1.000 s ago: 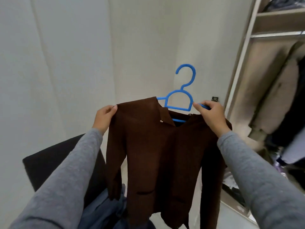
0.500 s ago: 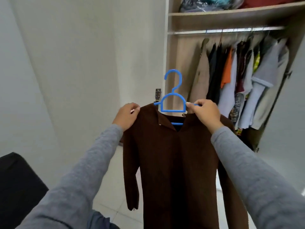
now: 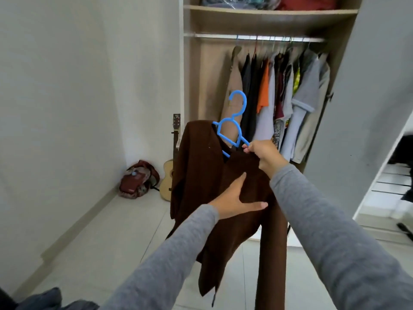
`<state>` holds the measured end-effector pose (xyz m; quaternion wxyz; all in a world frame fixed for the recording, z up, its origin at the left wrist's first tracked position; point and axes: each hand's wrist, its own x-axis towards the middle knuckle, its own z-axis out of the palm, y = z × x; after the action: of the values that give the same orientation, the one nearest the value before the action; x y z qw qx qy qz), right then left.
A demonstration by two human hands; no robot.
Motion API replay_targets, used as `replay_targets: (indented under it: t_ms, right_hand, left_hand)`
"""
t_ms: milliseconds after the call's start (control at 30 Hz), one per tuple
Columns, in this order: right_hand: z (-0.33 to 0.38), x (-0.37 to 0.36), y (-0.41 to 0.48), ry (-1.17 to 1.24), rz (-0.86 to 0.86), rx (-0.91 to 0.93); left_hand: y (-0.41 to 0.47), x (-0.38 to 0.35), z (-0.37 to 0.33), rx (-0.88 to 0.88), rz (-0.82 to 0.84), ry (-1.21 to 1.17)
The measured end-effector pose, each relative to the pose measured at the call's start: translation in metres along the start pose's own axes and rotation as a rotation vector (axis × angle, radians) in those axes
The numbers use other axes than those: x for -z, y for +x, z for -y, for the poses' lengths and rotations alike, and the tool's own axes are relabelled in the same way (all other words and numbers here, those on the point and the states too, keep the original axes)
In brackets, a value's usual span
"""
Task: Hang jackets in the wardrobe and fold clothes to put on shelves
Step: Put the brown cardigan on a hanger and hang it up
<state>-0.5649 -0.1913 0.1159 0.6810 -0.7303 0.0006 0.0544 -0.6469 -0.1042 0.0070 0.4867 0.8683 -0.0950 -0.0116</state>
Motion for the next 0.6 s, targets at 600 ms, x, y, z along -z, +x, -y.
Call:
replay_targets:
  t_ms: [600]
  right_hand:
    - [0.028,-0.048,0.045,0.294,0.397,-0.061]
  left_hand:
    - [0.069,0.027,0.035,0.042,-0.414,-0.072]
